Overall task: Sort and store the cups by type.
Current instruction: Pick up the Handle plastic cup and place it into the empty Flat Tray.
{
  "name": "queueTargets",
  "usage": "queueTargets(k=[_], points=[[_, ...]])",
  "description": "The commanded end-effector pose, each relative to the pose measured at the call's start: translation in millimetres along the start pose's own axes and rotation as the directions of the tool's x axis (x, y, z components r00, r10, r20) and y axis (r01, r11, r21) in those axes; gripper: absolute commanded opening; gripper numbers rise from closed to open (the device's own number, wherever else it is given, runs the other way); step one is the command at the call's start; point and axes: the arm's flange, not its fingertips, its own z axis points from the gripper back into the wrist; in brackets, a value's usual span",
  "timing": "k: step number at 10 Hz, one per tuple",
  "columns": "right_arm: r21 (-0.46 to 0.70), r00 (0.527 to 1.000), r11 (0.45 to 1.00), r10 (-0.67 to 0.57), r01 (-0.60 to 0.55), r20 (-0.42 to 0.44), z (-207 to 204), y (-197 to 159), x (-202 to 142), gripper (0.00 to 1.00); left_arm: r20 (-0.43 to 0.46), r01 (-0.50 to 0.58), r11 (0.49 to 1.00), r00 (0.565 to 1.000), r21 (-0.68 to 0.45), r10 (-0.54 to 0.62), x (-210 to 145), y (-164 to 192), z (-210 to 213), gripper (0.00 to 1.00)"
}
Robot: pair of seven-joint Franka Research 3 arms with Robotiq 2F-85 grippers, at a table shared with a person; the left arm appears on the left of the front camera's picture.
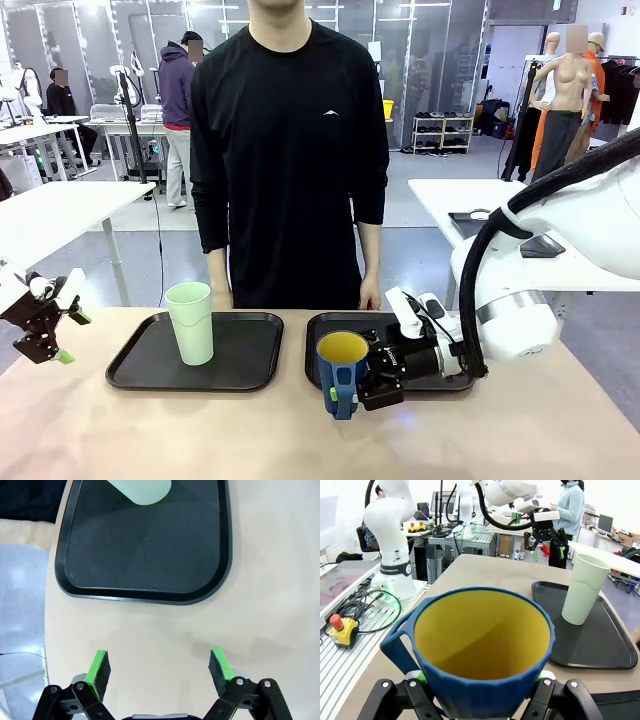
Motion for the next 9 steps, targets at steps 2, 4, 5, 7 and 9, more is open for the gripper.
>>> queueTargets(k=[2, 4, 5, 7, 9], points=[[0.010, 1.000, 1.000, 0.003, -0.003, -0.001, -1.3, -2.0, -2.5, 0.23, 0.017, 0.009, 1.000, 1.000, 0.018, -0.009, -0.4, -0.6, 0.6, 1.00], [0.010, 1.000, 1.000, 0.003, -0.003, -0.001, -1.3, -2.0, -2.5, 0.23, 0.017, 0.009, 1.000, 1.000, 0.018, -0.009, -0.4, -0.6, 0.6, 1.00], [0.010, 1.000, 1.000, 0.003, -0.003, -0.001, -1.3, -2.0, -2.5, 0.23, 0.017, 0.009, 1.000, 1.000, 0.018, -0.009, -0.4, -0.6, 0.6, 1.00], [-0.010, 1.000, 1.000, -0.011, 0.011, -0.008, 5.4, -10.4, -7.7, 0.74, 0.017, 0.009, 1.000, 1.000, 0.018, -0.009, -0.4, -0.6, 0.6, 1.00], [-0.093, 0.998, 0.995, -0.042, 0.038, -0.036, 27.1, -38.3, -14.6, 0.74, 0.017, 0.009, 1.000, 1.000, 0.018, -0.009, -0.4, -0.6, 0.6, 1.00]])
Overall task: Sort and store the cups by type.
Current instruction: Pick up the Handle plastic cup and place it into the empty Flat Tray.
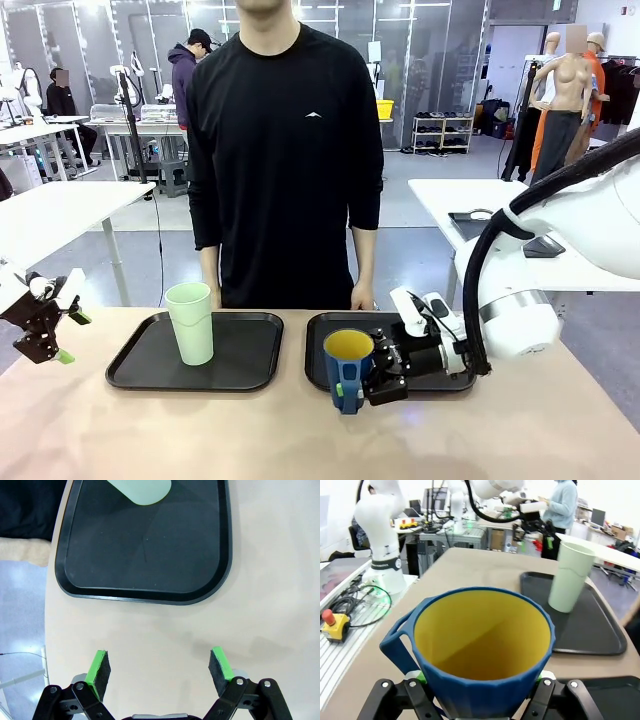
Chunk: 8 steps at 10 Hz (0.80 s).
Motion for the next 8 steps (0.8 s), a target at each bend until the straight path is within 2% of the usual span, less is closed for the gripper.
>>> queueTargets(k=[1, 4, 8], points=[[-0.069, 0.998, 0.995, -0.066, 0.066, -0.004, 20.1, -41.6, -7.0, 0.74, 0.017, 0.009, 1.000, 1.000, 0.018, -0.009, -0.4, -0.6, 0.5, 1.00], [-0.144, 0.994, 0.984, -0.096, 0.102, 0.051, 60.7, -101.8, -6.5, 0.74, 0.017, 0.009, 1.000, 1.000, 0.018, -0.009, -0.4, -0.6, 0.5, 1.00], [-0.180, 0.989, 0.975, -0.115, 0.130, 0.092, 87.1, -130.3, 0.2, 0.74, 0.017, 0.009, 1.000, 1.000, 0.018, -0.009, -0.4, -0.6, 0.5, 1.00]])
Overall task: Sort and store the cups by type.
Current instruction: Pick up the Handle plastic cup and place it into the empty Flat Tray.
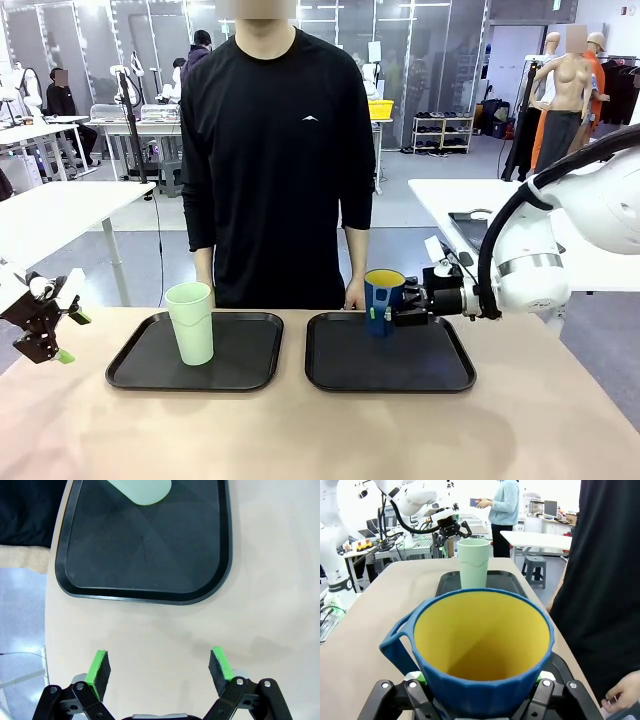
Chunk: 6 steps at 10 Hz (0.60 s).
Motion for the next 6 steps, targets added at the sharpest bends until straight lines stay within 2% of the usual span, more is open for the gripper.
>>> queueTargets(k=[1, 4, 6], points=[[-0.014, 0.999, 0.999, -0.034, 0.035, 0.031, -1.2, -6.6, -0.3, 0.74, 0.017, 0.009, 1.000, 1.000, 0.018, -0.009, -0.3, -0.7, 0.3, 1.00], [-0.061, 1.000, 0.998, -0.013, 0.014, 0.014, 0.3, -9.8, -6.9, 0.74, 0.017, 0.009, 1.000, 1.000, 0.018, -0.009, -0.3, -0.7, 0.3, 1.00], [-0.080, 0.999, 0.996, -0.032, 0.033, 0.011, -4.4, -16.0, -22.9, 0.74, 0.017, 0.009, 1.000, 1.000, 0.018, -0.009, -0.3, -0.7, 0.3, 1.00]])
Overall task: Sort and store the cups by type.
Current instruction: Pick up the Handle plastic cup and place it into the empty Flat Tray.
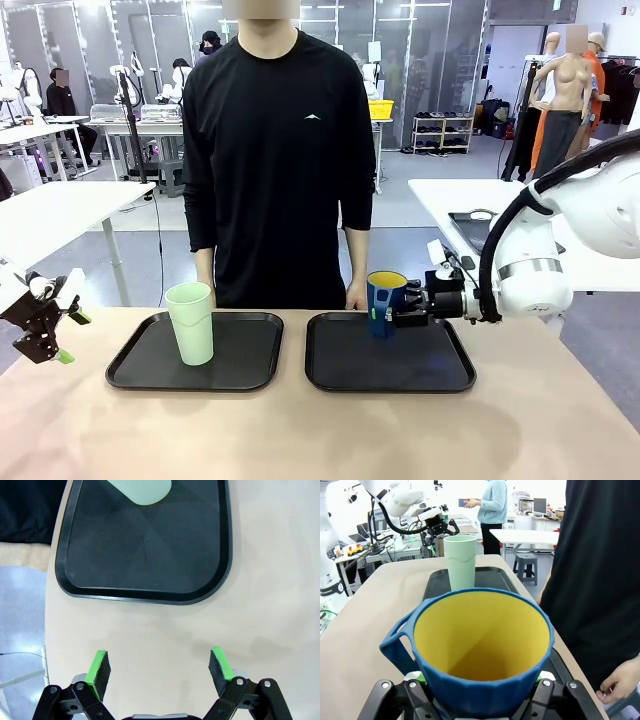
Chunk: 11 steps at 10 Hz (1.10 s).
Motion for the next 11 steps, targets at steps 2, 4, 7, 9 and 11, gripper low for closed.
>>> queueTargets(k=[2, 4, 7, 9, 11], points=[[-0.063, 1.000, 0.998, 0.018, -0.019, -0.008, -17.4, -17.1, -26.6, 0.74, 0.017, 0.009, 1.000, 1.000, 0.018, -0.009, -0.3, -0.7, 0.3, 1.00], [-0.069, 1.000, 0.997, 0.020, -0.020, 0.002, -23.8, -23.5, -42.9, 0.74, 0.017, 0.009, 1.000, 1.000, 0.018, -0.009, -0.3, -0.7, 0.3, 1.00], [-0.081, 1.000, 0.997, 0.008, -0.009, -0.002, -28.3, -28.6, -59.6, 0.74, 0.017, 0.009, 1.000, 1.000, 0.018, -0.009, -0.3, -0.7, 0.3, 1.00], [-0.077, 1.000, 0.997, -0.001, -0.001, -0.022, -30.4, -28.6, -64.0, 0.74, 0.017, 0.009, 1.000, 1.000, 0.018, -0.009, -0.3, -0.7, 0.3, 1.00], [-0.068, 1.000, 0.998, -0.015, 0.014, -0.024, -30.4, -28.5, -64.4, 0.74, 0.017, 0.009, 1.000, 1.000, 0.018, -0.009, -0.3, -0.7, 0.3, 1.00]])
